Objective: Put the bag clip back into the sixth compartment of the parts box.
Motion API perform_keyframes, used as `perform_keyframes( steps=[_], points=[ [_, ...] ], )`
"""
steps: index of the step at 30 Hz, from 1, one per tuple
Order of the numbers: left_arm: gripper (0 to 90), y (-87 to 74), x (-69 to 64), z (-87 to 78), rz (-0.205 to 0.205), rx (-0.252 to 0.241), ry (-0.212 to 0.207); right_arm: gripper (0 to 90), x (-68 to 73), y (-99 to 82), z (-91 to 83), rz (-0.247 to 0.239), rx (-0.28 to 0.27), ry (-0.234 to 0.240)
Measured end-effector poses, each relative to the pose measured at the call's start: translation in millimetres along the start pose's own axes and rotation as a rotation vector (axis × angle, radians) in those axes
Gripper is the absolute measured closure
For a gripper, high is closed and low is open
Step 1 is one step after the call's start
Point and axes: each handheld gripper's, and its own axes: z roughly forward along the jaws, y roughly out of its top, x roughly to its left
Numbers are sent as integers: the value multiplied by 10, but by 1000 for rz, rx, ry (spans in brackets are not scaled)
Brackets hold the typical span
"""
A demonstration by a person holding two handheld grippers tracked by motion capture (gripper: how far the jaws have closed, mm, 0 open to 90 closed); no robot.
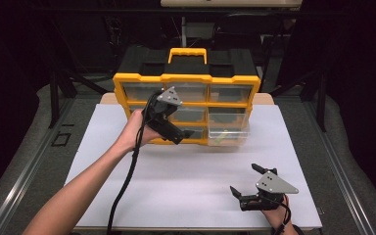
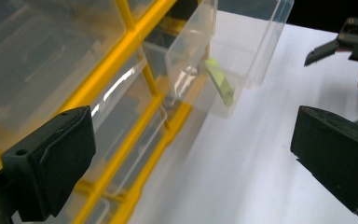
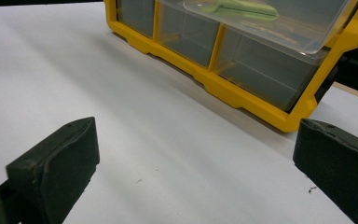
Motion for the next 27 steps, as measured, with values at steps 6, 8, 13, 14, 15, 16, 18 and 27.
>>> perform_keyframes(
  steps=[6,8,13,14,15,16,18,27],
  points=[
    [1,-265,-11,-146,-21,-7,40,0,5,3,0,0,4,-1],
    [1,-333,-4,-176,-32,-13,53,0,5,3,2,-2,5,-3],
    [1,-478,6,-245,-50,-25,74,0,8,4,5,0,6,-3],
    [1,-478,6,-245,-50,-25,74,0,10,3,6,1,8,-3],
    [0,-526,3,-274,-57,-30,76,0,10,3,6,1,7,-3],
    [0,-551,-2,-289,-59,-35,77,0,10,4,5,-1,5,-4],
    [0,-574,-3,-312,-57,-36,82,0,10,4,4,-3,5,-6],
    [0,-824,-25,-482,-107,-84,123,0,17,5,5,-2,8,-7]
  ],
)
